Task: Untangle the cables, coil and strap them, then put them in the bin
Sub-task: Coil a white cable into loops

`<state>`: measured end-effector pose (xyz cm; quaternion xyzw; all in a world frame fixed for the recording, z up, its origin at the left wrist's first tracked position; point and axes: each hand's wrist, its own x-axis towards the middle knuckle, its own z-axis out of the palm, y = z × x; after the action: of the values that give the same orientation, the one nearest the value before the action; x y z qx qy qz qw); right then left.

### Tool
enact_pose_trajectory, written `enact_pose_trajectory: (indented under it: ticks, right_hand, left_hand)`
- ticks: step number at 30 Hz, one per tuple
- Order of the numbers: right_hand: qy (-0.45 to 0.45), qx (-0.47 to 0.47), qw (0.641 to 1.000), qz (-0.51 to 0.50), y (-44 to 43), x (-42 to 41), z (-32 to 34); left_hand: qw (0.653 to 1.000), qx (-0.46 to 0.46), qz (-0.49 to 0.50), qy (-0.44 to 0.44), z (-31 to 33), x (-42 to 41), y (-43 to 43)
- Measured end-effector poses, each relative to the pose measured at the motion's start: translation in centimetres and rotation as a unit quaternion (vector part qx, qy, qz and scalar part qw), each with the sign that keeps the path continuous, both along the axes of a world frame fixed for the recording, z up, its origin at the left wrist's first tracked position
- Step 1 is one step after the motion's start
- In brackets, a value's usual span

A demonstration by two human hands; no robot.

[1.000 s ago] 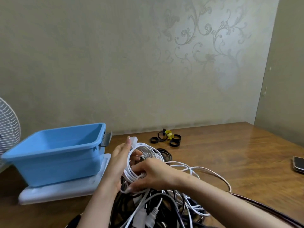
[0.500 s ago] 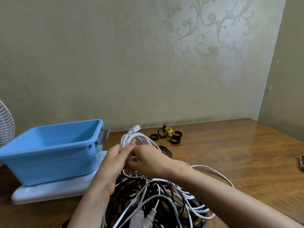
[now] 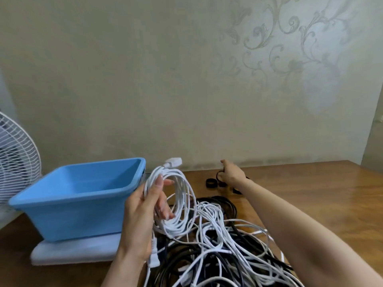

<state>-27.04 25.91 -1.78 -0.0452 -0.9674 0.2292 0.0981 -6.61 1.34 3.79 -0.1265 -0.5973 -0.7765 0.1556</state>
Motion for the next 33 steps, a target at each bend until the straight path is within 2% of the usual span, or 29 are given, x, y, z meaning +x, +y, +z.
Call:
enact_pose_trajectory:
  ticks: [4,6,7,10,12,14,16,18,23,25,29,30,32,33]
  right_hand:
    - [0.024,-0.020,0.999,-0.023,-0.9,-0.4,-1.0]
    - [0.036,-0.093,0.995,-0.023,-1.3,1.0,0.2]
    - [0.040,-0.167,0.985,-0.020,-1.6,2.0,1.4]
    - [0.120,-0.369,0.919,0.073,-3.5,7.4,6.5]
    - [0.170,-0.417,0.872,0.192,-5.2,12.6,10.0]
    - [0.146,-0.451,0.824,0.310,-7.5,17.9,12.1]
    - [0.090,-0.463,0.801,0.370,-9.4,21.7,12.2]
    - [0.068,-0.462,0.803,0.371,-10.6,23.4,10.8]
    - [0.124,-0.424,0.854,0.274,-10.2,24.1,8.4]
    - [0.136,-0.388,0.869,0.275,-9.8,24.2,7.3]
    - [0.099,-0.354,0.882,0.295,-9.3,24.9,5.8]
    - [0.132,-0.328,0.889,0.290,-8.9,25.1,5.9]
    - [0.298,-0.233,0.896,0.233,-7.5,24.8,6.8]
    - [0.366,-0.200,0.885,0.206,-6.8,24.1,7.6]
  left_hand:
    - [1.000,-0.029,0.003,-0.003,0.0,0.2,0.0]
    - [0.999,-0.035,-0.003,-0.017,0.1,0.5,0.0]
    - [0.999,-0.045,-0.008,-0.021,0.3,0.4,0.1]
    - [0.996,-0.069,-0.027,-0.050,0.2,0.7,0.3]
    - [0.994,-0.083,-0.036,-0.062,0.2,0.6,0.4]
    - [0.994,-0.087,-0.037,-0.055,0.0,0.8,0.4]
    - [0.994,-0.101,-0.038,-0.031,0.0,1.0,0.7]
    - [0.994,-0.094,-0.054,-0.008,0.1,1.4,1.1]
    - [0.991,-0.074,-0.106,0.020,0.4,2.7,1.5]
    - [0.992,-0.067,-0.107,0.012,0.7,2.9,1.7]
    - [0.992,-0.086,-0.087,-0.028,0.5,2.7,1.5]
    - [0.992,-0.088,-0.083,-0.029,0.5,2.6,1.4]
    - [0.990,-0.093,-0.103,0.003,0.5,2.5,0.9]
    - [0.987,-0.094,-0.126,0.019,0.5,2.5,0.6]
